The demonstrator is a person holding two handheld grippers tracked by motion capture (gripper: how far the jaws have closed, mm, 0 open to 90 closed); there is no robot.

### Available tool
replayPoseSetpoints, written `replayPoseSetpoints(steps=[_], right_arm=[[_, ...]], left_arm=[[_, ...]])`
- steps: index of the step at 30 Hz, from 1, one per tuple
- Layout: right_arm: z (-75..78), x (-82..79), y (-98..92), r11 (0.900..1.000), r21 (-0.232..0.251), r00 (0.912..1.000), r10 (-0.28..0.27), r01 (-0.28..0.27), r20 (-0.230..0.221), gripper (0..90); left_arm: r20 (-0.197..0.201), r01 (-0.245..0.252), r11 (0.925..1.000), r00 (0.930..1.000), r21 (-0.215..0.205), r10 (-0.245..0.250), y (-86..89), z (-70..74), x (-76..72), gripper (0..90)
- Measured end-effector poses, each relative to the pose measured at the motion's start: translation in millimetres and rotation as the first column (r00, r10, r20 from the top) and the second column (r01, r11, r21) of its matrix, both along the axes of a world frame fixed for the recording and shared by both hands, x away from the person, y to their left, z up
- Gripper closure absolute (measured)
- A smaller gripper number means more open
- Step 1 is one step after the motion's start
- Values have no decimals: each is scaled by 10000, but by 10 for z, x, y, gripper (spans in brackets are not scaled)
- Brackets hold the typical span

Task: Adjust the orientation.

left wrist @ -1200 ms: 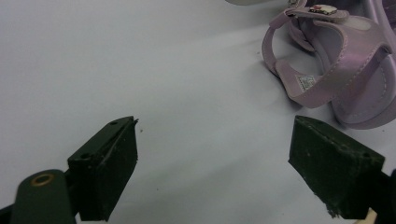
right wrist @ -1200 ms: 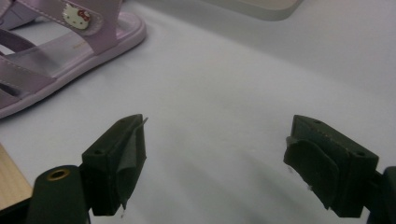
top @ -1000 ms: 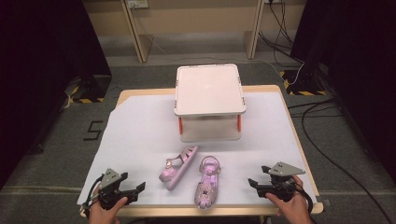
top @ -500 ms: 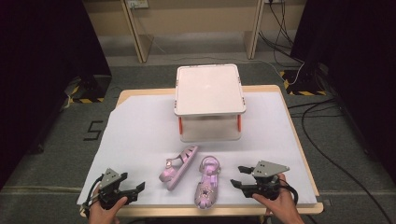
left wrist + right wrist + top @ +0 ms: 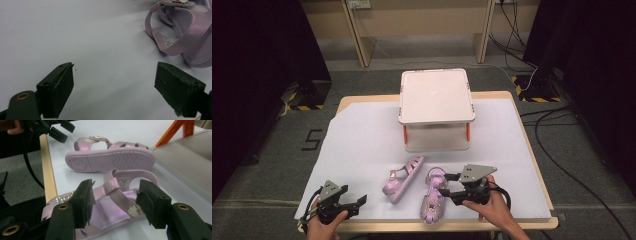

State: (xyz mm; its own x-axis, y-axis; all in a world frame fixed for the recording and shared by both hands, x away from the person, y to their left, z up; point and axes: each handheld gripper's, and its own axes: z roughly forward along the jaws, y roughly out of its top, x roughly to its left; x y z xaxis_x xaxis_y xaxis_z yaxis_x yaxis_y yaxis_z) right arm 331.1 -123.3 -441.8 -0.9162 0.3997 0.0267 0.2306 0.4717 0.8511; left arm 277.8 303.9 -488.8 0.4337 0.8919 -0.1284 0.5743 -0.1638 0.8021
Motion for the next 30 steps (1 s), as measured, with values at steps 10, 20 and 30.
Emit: replayPoseSetpoints(steps=[10,20,30], right_arm=[[-54,173,279,9995,14,9962,304,-303,-818,479],[-129,206,364,9989,-289,9881,330,-377,-1503,554],[-96,203,209,10000,28,9876,78,-74,-1565,791]], left_arm=[[12,43,10000,10000,31,-43,0,2,-1,153],[52,57,10000,10000,20,-58,-2,3,-2,153],[49,66,10000,10000,37,-67,1,6,-2,153]])
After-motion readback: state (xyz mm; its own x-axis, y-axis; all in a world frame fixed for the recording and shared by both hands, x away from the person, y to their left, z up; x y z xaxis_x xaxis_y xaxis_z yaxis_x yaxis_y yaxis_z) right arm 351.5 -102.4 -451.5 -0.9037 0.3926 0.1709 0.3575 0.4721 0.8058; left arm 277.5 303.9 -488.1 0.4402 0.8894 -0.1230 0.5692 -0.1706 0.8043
